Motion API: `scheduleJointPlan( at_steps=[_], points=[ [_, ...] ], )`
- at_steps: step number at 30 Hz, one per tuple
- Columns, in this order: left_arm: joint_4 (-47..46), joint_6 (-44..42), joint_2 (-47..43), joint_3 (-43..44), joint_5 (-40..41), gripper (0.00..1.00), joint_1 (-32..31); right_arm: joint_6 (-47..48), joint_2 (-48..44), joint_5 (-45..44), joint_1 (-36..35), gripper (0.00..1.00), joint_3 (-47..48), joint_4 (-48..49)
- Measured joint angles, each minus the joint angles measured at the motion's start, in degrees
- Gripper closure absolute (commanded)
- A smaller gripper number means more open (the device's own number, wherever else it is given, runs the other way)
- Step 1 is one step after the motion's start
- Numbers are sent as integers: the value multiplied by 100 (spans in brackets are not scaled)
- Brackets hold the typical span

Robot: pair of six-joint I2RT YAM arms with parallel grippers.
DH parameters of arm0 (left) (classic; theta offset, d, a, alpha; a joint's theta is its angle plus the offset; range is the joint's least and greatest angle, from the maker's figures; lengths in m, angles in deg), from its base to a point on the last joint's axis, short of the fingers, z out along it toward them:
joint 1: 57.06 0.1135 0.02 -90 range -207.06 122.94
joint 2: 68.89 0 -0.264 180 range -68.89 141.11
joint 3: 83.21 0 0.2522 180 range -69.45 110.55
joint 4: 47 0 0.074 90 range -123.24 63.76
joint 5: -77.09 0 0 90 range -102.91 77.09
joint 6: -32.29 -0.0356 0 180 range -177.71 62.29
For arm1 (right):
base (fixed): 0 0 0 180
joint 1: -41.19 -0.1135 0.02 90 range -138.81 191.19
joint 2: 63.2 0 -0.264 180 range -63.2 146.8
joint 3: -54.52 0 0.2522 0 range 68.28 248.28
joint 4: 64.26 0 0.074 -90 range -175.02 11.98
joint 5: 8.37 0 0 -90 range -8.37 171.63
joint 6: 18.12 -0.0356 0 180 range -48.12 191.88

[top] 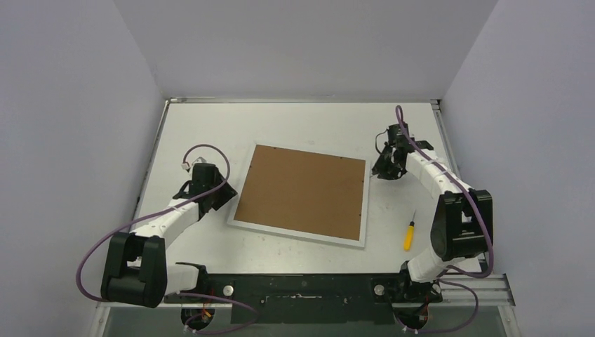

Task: Take the photo out of the frame
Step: Adjust the photo frame at the center of the board.

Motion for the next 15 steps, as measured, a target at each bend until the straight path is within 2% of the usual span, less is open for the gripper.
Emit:
scheduleJointPlan(
  at_steps=[2, 5, 12, 15],
  points=[
    [105, 28, -11, 0, 68, 61, 13, -28, 168, 4, -133, 95, 197, 72],
    [273, 61, -13, 0, 229, 68, 20, -87, 219, -190, -280, 95, 452, 61],
    [841, 223, -4, 46, 723, 78, 31, -103, -136, -935, -444, 95, 634, 2],
    [957, 208, -4, 46, 734, 83, 31, 107, -251, -929, -745, 95, 660, 63]
  ],
)
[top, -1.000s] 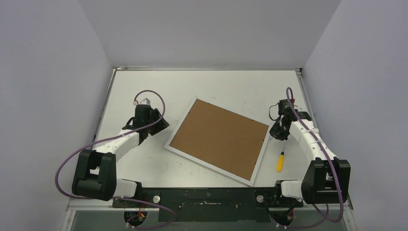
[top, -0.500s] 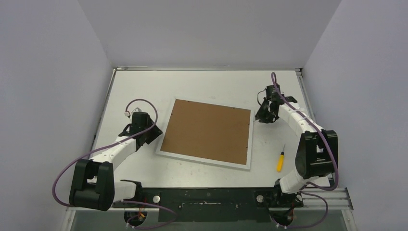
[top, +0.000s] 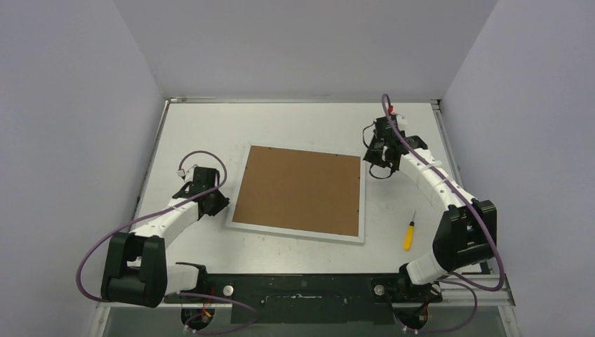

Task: Take the photo out of the frame
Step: Adjust the photo frame at the center of the board.

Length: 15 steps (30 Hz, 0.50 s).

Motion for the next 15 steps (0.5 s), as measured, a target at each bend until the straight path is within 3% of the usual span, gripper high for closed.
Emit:
scheduleJointPlan(
  at_steps=[8, 15],
  points=[
    [-81, -162, 59, -24, -599, 83, -63, 669, 11, 1567, -1233, 95, -17, 590],
    [-118, -4, -42, -179, -848, 83, -938, 931, 234, 3209, -1895, 95, -348, 1268]
  ],
)
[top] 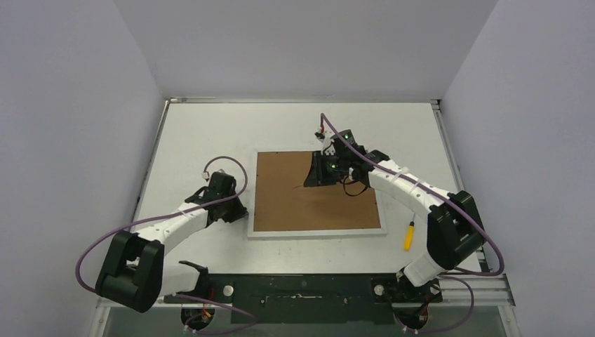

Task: Take the photo out of the frame
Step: Adjust the photo frame at the center of the board, then release the photo frame item from the photo frame.

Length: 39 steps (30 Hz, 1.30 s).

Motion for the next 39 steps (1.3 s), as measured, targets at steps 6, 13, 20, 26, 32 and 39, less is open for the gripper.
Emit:
scheduleJointPlan(
  at_steps=[6, 13, 20, 26, 32, 39],
  points=[
    [2, 122, -140, -103, -203, 82, -299, -11, 356, 848, -417, 95, -345, 531],
    [120, -76, -828, -103, -363, 73, -267, -470, 734, 1318, -868, 95, -874, 1513],
    [-96, -197, -1440, -448, -1106, 83, 227, -1172, 953, 1537, -970, 95, -1287, 2527],
    [-411, -221, -1432, -879, -1714, 79, 520, -1580, 1054, 1598, -968, 95, -1338, 3163],
    [-859, -186, -1384, -1067, -2100, 82, 553, -1869, 1314, 1624, -966, 95, -1342, 3477],
    [-1115, -184, -1193, -1123, -2238, 87, 643, -1989, 1386, 1626, -964, 95, -1351, 3600]
  ],
)
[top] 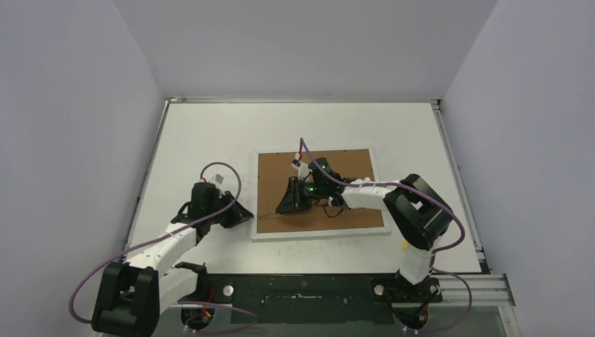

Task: Take the photo out of the frame
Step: Release the photo frame item from the photo frame.

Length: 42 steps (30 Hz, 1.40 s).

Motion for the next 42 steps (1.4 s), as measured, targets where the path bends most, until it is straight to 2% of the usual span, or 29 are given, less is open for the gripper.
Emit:
scheduleJointPlan(
  at_steps=[42],
  points=[
    [-570, 2, 378, -37, -269, 89, 48, -107, 221, 151, 72, 95, 0, 212]
  ],
)
